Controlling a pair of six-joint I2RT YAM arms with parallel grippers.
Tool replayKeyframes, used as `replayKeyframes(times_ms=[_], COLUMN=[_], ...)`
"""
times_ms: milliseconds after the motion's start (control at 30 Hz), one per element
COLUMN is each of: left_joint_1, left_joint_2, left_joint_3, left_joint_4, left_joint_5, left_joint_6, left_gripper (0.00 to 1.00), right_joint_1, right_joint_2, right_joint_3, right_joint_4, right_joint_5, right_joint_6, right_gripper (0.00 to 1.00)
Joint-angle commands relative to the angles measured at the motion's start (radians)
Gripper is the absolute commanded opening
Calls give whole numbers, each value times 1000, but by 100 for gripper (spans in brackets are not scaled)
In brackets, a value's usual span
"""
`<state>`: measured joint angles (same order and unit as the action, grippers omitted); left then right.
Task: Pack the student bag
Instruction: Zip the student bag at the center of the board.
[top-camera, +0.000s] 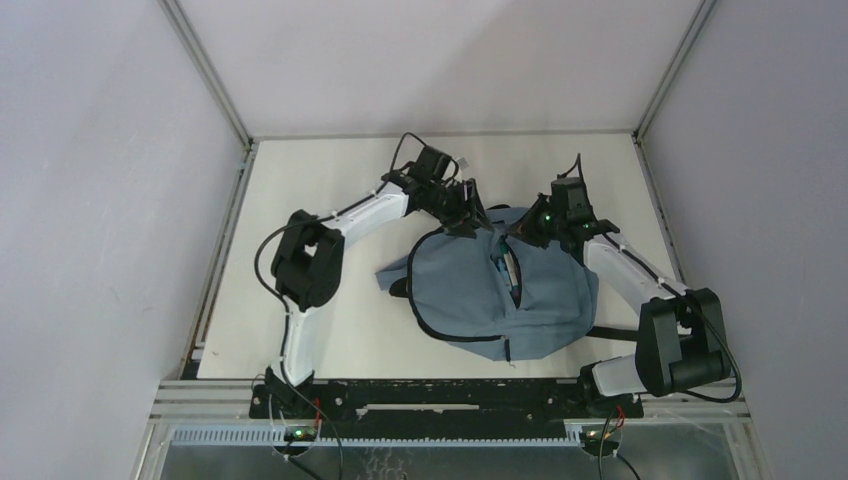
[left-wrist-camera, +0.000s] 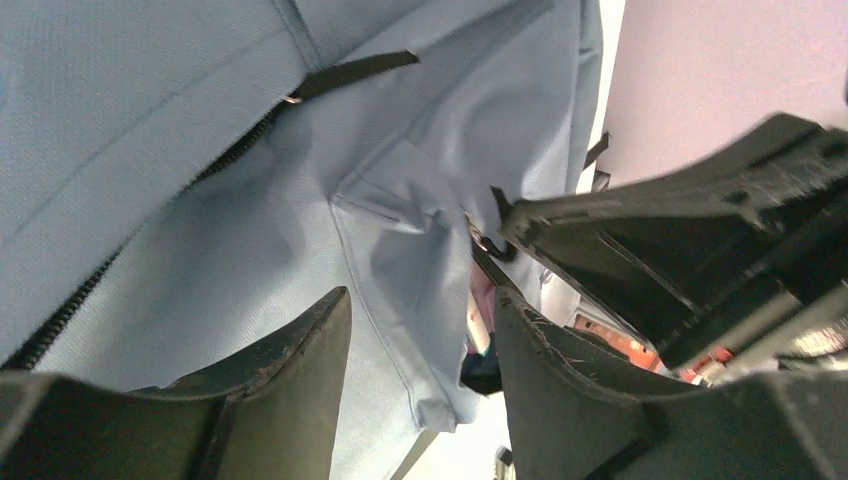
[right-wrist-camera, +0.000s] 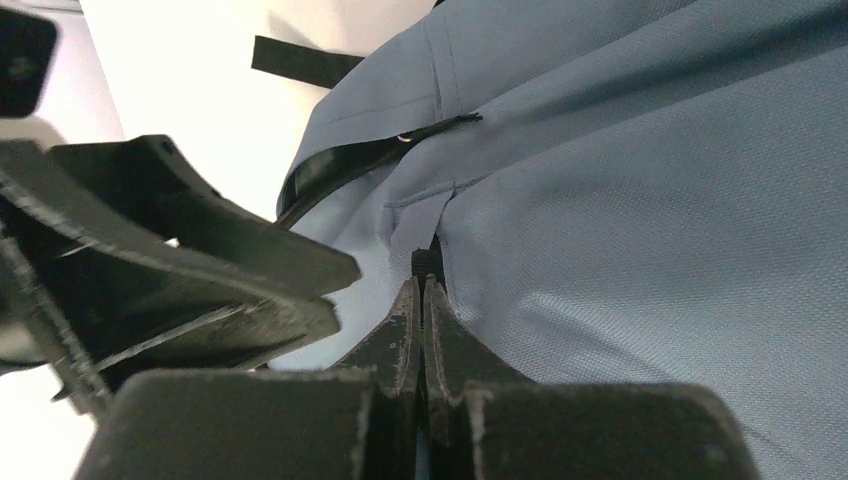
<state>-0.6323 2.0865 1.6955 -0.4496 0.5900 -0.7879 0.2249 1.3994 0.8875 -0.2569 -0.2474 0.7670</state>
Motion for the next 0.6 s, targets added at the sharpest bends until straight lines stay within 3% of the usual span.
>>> replayKeyframes(times_ms=[0,400,567], left_joint_1=[-1,-13,-17], left_joint_2=[31,151,188], left_joint_3=[81,211,228], left_joint_4=[-12,1,-5], left_joint_5=[-5,10,3], left_joint_6=[-49,-111,-110], left_gripper=[59,55,40], right_joint_1=[6,10,13], right_joint_2=[-48,-40,-46], right_joint_3=[-2,-2,-2], right_joint_4=[39,43,39], right_joint_5=[14,5,10], right_joint_6=[-13,-9,-5], right_gripper=[0,0,0])
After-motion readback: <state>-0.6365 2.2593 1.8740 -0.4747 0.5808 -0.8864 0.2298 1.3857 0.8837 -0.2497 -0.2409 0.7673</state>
